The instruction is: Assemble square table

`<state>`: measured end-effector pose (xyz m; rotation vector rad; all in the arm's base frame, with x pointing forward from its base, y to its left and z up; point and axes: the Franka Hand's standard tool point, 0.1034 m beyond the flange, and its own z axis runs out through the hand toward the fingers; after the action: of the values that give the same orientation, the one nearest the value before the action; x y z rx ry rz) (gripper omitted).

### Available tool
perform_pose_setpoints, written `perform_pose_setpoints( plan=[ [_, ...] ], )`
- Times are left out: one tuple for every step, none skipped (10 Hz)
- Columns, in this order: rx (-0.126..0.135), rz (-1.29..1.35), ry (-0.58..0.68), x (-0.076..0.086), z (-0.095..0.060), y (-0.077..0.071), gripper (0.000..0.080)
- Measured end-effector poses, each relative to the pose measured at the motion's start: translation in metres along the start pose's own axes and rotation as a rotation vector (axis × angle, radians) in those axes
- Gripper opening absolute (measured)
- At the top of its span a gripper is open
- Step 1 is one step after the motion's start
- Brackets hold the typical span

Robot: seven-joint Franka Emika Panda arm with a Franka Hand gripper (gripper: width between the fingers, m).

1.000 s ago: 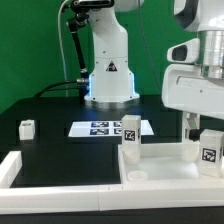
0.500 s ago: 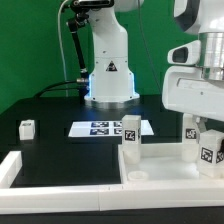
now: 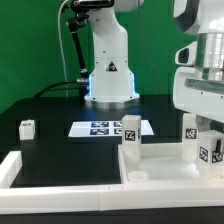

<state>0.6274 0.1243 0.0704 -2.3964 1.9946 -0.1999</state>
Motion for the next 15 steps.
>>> perform_pose_setpoints(
  plan=[
    [0.002,0.174,-0.038,0.0,0.0004,0.0003,0.0289],
    [0.001,0.341,-0.072,-0.0007,0.0011,0.0,0.0291],
    [0.017,0.495,-0.097,-0.0029,0.0019,-0.0009,0.0291],
    [0.043,0.648,-0.115,-0.0051,0.0026,-0.0027,0.0291],
    [0.081,0.729,-0.144,-0.0061,0.0033,-0.0034,0.0291],
    [0.103,0.752,-0.155,-0.0061,0.0033,-0.0029,0.0291],
    [0.101,0.757,-0.155,-0.0062,0.003,-0.0026,0.0291],
    [0.104,0.711,-0.152,-0.006,0.0034,-0.0023,0.0291],
    [0.106,0.673,-0.148,-0.006,0.0033,-0.0024,0.0465],
    [0.119,0.448,-0.118,-0.0064,0.0016,-0.0034,0.0583],
    [0.144,0.266,-0.098,-0.0068,-0.0007,-0.0062,0.0583],
    [0.19,0.08,-0.066,-0.0038,-0.0012,-0.0077,0.0636],
    [0.182,0.065,-0.065,-0.0038,0.0002,-0.0059,0.0645],
    [0.184,0.019,-0.06,-0.0032,0.0001,-0.0061,0.0645],
    [0.185,-0.077,-0.047,-0.0023,0.0005,-0.006,0.0649]
  ],
)
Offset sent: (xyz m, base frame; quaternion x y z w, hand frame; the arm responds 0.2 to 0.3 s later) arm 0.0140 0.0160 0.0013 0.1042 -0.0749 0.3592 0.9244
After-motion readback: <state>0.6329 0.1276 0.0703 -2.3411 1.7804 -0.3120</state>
